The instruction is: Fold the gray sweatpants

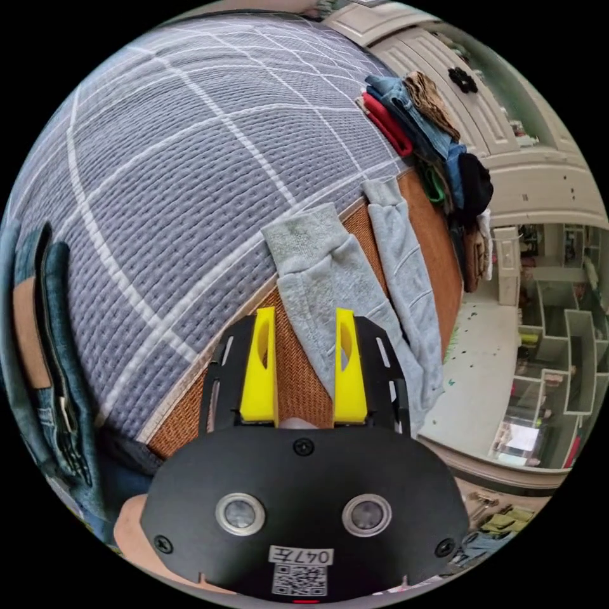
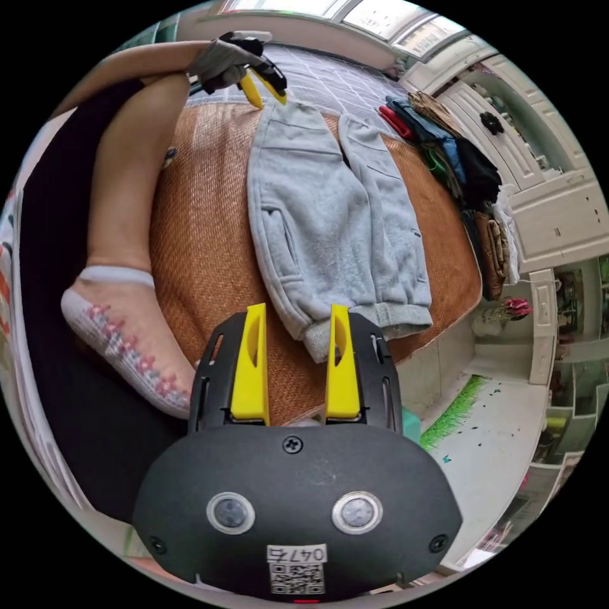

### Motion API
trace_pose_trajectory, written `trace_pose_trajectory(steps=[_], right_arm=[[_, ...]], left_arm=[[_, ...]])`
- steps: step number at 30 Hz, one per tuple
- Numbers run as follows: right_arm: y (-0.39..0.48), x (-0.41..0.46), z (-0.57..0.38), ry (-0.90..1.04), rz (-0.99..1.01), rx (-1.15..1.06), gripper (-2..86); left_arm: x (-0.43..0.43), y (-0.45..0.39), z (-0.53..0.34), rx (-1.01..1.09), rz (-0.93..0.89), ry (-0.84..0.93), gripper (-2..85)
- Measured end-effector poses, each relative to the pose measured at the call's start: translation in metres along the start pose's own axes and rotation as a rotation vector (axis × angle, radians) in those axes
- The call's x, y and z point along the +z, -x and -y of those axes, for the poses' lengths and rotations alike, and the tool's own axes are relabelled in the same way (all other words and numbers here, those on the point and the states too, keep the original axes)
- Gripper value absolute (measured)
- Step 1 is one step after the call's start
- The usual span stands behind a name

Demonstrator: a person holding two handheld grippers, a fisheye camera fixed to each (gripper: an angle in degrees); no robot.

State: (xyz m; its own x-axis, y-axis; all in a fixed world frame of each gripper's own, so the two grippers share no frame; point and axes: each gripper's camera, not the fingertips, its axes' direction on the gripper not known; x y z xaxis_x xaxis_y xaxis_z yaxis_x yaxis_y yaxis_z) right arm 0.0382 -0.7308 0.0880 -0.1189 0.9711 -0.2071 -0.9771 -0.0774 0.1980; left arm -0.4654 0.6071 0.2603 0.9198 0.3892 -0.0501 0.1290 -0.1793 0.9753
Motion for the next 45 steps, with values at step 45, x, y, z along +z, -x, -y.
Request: trace_pose_trajectory(steps=[45], right_arm=[[-0.319, -0.025, -0.203, -0.268, 0.475, 1.086, 7.1]], left_arm=[[-0.006, -0.369, 0.156, 0.477, 0.124, -0.065, 15.5]])
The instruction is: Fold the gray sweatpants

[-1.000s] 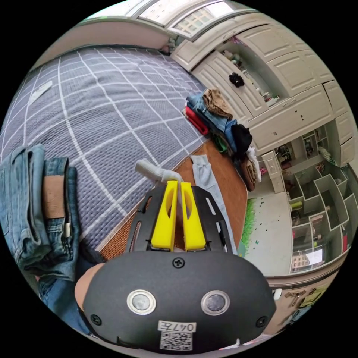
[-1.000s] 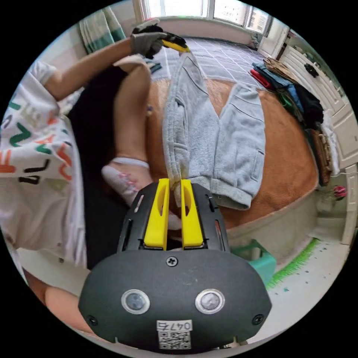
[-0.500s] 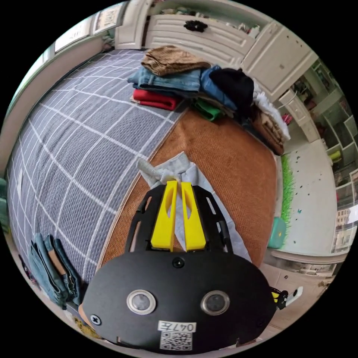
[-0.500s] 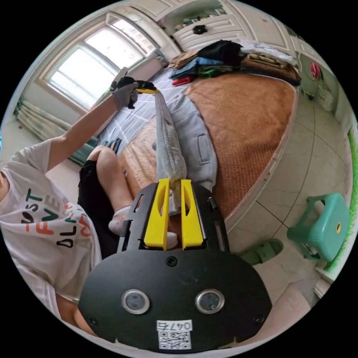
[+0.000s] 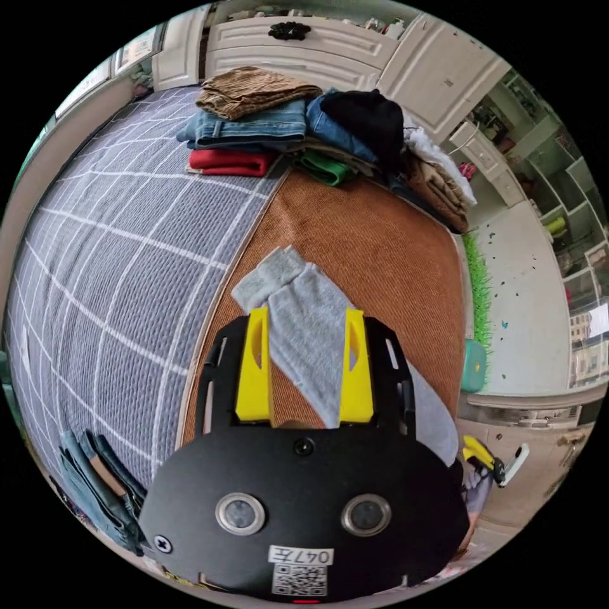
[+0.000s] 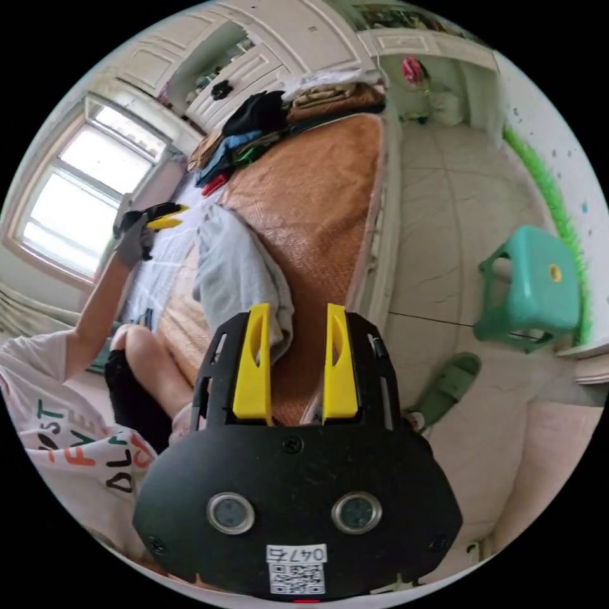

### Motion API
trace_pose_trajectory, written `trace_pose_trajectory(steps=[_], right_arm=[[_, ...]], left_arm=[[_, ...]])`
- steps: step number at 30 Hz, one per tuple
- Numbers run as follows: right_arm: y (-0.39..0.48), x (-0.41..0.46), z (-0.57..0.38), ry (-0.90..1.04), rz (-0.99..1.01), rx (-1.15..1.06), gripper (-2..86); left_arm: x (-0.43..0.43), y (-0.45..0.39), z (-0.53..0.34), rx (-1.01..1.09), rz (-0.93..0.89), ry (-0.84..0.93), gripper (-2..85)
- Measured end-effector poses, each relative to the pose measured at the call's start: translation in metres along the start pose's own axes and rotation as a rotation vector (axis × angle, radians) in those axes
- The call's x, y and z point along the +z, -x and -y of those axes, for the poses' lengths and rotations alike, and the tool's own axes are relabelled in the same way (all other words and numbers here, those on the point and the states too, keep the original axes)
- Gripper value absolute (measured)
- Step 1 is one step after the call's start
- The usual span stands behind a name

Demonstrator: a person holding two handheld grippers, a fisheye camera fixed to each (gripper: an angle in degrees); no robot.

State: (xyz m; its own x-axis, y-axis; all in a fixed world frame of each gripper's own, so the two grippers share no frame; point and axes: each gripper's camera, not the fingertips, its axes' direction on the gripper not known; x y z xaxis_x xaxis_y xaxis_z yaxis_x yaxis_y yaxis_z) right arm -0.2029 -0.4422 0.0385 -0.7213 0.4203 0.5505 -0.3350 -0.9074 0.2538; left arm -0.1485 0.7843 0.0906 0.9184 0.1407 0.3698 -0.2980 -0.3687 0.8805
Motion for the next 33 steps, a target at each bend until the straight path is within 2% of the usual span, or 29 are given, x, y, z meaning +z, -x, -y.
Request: trace_pose_trajectory(steps=[2, 5, 7, 10, 12, 14, 15, 17, 19, 23, 28, 31, 33], right_arm=[[0.032, -0.009, -0.003, 0.001, -0.053, -0.076, 6.1], [0.098, 0.004, -0.002, 0.051, 0.004, -0.231, 4.8], [0.130, 0.026, 0.007, 0.076, -0.159, -0.287, 3.7], [0.110, 0.052, 0.028, 0.020, -0.307, -0.174, 2.2], [0.091, 0.084, 0.040, 0.164, -0.295, -0.130, 2.1], [0.091, 0.081, 0.045, 0.172, -0.279, -0.107, 2.2], [0.103, 0.070, 0.047, 0.165, -0.343, -0.117, 2.4], [0.133, 0.045, 0.043, 0.069, -0.396, -0.136, 2.2], [0.183, 0.030, 0.037, -0.018, -0.338, -0.216, 3.1], [0.271, 0.075, 0.023, 0.043, -0.196, -0.461, 5.8], [0.355, 0.177, 0.000, 0.156, -0.351, -0.787, 7.6], [0.362, 0.213, -0.009, 0.234, -0.501, -0.874, 5.8], [0.360, 0.214, -0.012, 0.239, -0.471, -0.893, 2.7]], left_arm=[[-0.001, 0.020, -0.030, 0.021, -0.068, 0.015, 14.5], [0.016, 0.044, -0.065, 0.045, -0.141, 0.091, 14.0], [0.031, 0.066, -0.080, 0.019, -0.148, 0.104, 14.0], [0.052, 0.106, -0.085, -0.058, -0.223, 0.096, 14.2], [0.066, 0.129, -0.087, -0.102, -0.293, 0.098, 14.3], [0.079, 0.149, -0.091, -0.131, -0.355, 0.090, 14.4], [0.084, 0.161, -0.093, -0.146, -0.383, 0.073, 14.7], [0.090, 0.179, -0.092, -0.166, -0.416, 0.033, 15.2], [0.097, 0.203, -0.088, -0.217, -0.466, -0.034, 15.9], [0.110, 0.226, -0.091, -0.247, -0.483, -0.069, 16.2], [0.126, 0.261, -0.112, -0.321, -0.497, -0.036, 16.2], [0.134, 0.276, -0.121, -0.358, -0.540, -0.030, 16.2], [0.137, 0.281, -0.124, -0.368, -0.566, -0.028, 16.3]])
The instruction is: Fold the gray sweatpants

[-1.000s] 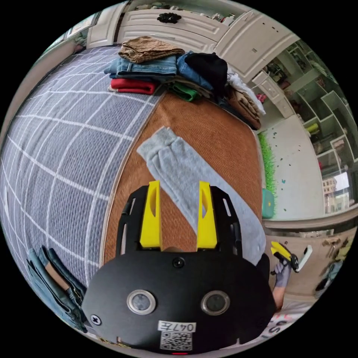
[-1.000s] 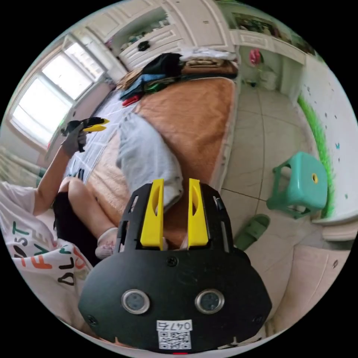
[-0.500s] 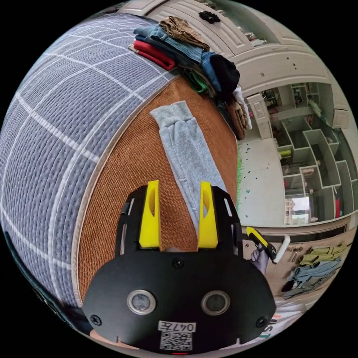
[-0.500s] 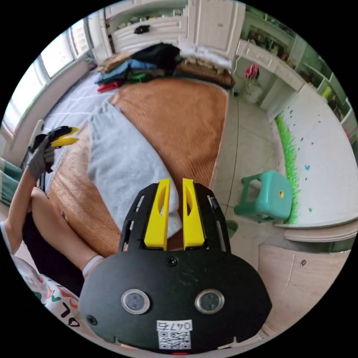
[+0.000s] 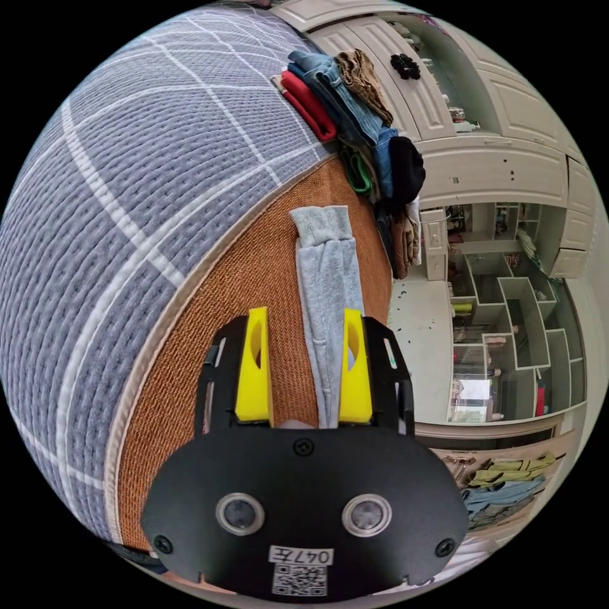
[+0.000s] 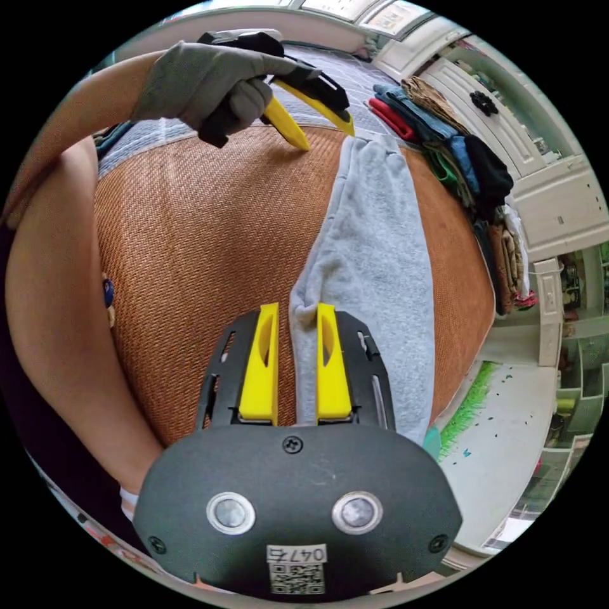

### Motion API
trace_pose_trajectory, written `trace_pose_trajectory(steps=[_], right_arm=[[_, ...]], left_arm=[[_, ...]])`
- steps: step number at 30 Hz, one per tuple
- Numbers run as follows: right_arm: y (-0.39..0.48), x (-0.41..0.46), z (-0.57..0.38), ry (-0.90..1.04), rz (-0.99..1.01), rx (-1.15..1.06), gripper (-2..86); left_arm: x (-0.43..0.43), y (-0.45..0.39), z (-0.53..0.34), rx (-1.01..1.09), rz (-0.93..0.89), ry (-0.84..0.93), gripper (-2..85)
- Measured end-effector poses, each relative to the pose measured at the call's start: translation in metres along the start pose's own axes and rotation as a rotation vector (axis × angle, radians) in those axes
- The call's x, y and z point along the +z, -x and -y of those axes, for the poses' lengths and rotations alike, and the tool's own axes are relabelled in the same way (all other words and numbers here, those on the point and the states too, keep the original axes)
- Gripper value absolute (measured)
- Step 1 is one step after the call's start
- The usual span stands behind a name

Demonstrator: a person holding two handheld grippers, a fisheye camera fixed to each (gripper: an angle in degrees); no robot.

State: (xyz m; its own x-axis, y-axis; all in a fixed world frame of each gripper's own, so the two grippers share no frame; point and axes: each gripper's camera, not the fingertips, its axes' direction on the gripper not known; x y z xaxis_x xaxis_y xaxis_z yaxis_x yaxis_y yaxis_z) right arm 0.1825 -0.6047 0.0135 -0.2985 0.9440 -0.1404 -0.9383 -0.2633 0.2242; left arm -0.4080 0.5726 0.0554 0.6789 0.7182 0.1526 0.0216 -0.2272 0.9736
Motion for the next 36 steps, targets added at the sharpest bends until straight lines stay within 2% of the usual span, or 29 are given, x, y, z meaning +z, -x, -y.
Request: trace_pose_trajectory(steps=[2, 9, 11, 13, 16, 21, 26, 29, 32, 36], right_arm=[[-0.006, -0.003, -0.006, -0.004, 0.011, 0.001, 1.7], [-0.052, -0.033, -0.069, -0.201, 0.485, -0.010, 1.1], [-0.061, -0.036, -0.087, -0.254, 0.557, 0.020, 1.1], [-0.072, -0.035, -0.104, -0.281, 0.635, 0.077, 1.2], [-0.084, -0.035, -0.118, -0.254, 0.690, 0.159, 1.3], [-0.121, -0.062, -0.156, -0.331, 0.537, 0.409, 0.9], [-0.143, -0.062, -0.103, -0.389, 0.460, 0.403, -0.3], [-0.148, -0.026, -0.040, -0.284, 0.416, 0.389, -0.7], [-0.151, 0.043, 0.003, -0.066, 0.361, 0.430, -0.7], [-0.162, 0.041, 0.001, -0.077, 0.438, 0.481, -0.7]], left_arm=[[0.001, 0.004, -0.002, 0.002, -0.019, 0.005, 16.5], [-0.014, 0.024, -0.020, -0.022, -0.065, -0.029, 15.8], [-0.021, 0.029, -0.026, -0.031, -0.090, -0.044, 14.2], [-0.029, 0.031, -0.032, -0.033, -0.103, -0.019, 8.7], [-0.051, 0.022, -0.044, -0.025, -0.167, -0.054, 6.1], [-0.110, -0.039, -0.066, 0.137, -0.170, -0.119, 5.7], [-0.144, -0.108, -0.094, 0.311, -0.165, -0.091, 5.6], [-0.153, -0.141, -0.107, 0.357, -0.161, -0.060, 5.6], [-0.162, -0.177, -0.115, 0.411, -0.159, -0.038, 5.6], [-0.171, -0.235, -0.128, 0.479, -0.150, -0.007, 5.5]])
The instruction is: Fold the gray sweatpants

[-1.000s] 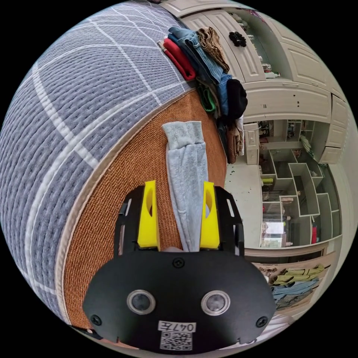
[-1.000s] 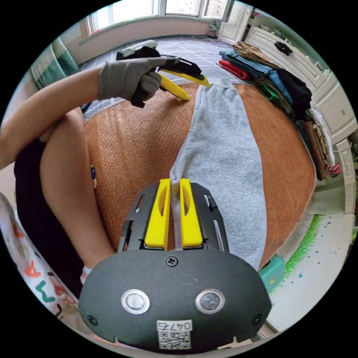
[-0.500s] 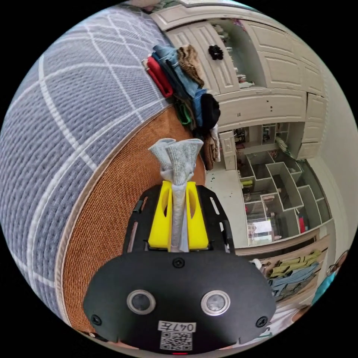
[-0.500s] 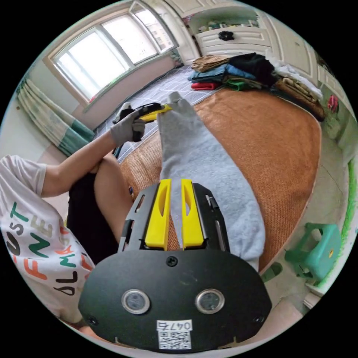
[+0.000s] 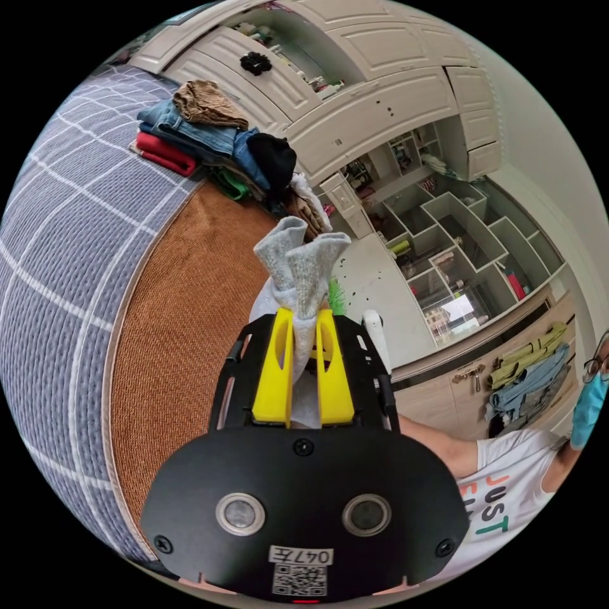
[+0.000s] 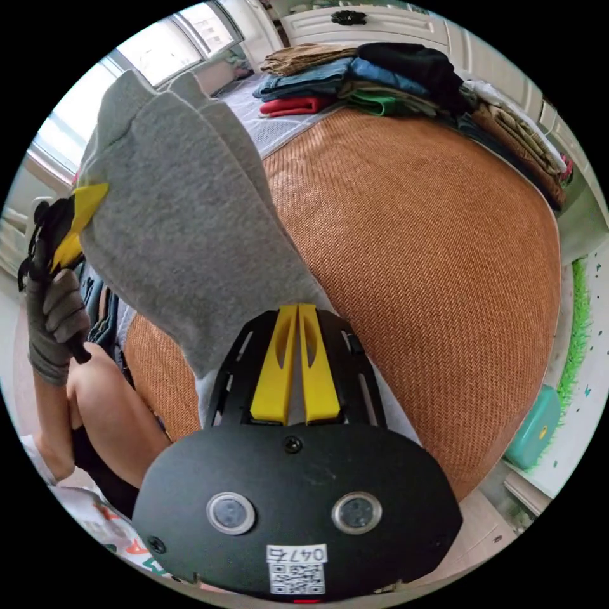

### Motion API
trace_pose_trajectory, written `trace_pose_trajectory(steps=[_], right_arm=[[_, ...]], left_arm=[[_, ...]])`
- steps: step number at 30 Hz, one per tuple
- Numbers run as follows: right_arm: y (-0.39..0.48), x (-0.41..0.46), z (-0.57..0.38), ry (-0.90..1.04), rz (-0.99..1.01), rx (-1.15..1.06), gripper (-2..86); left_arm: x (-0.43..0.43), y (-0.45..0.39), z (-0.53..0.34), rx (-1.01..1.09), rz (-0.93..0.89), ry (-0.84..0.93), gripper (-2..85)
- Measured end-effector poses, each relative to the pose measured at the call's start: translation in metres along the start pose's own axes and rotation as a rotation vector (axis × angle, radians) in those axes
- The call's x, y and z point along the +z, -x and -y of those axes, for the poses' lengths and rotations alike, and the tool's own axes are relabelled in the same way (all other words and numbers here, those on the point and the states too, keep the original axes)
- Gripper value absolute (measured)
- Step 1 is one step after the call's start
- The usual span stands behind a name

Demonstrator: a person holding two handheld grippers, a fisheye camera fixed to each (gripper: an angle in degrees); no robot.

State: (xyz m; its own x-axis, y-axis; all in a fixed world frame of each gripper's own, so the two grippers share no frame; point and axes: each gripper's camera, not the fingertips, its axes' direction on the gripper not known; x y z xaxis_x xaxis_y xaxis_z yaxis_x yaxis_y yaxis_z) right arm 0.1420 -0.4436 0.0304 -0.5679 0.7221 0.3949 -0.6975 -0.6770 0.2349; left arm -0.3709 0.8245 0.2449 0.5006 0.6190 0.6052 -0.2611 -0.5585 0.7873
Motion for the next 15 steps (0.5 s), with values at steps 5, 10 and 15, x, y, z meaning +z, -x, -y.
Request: trace_pose_trajectory(steps=[5, 10, 15], right_arm=[[0.037, -0.040, -0.051, -0.103, 0.169, -0.049, -1.0], [0.070, 0.019, -0.064, -0.007, 0.151, -0.120, -0.6], [0.016, -0.047, -0.092, -0.138, 0.292, 0.042, -0.7]], left_arm=[[0.003, -0.078, 0.023, 0.070, 0.060, 0.055, 5.5], [0.039, -0.194, 0.036, 0.295, 0.205, 0.232, 5.5], [0.066, -0.310, 0.028, 0.472, 0.238, 0.326, 5.4]])
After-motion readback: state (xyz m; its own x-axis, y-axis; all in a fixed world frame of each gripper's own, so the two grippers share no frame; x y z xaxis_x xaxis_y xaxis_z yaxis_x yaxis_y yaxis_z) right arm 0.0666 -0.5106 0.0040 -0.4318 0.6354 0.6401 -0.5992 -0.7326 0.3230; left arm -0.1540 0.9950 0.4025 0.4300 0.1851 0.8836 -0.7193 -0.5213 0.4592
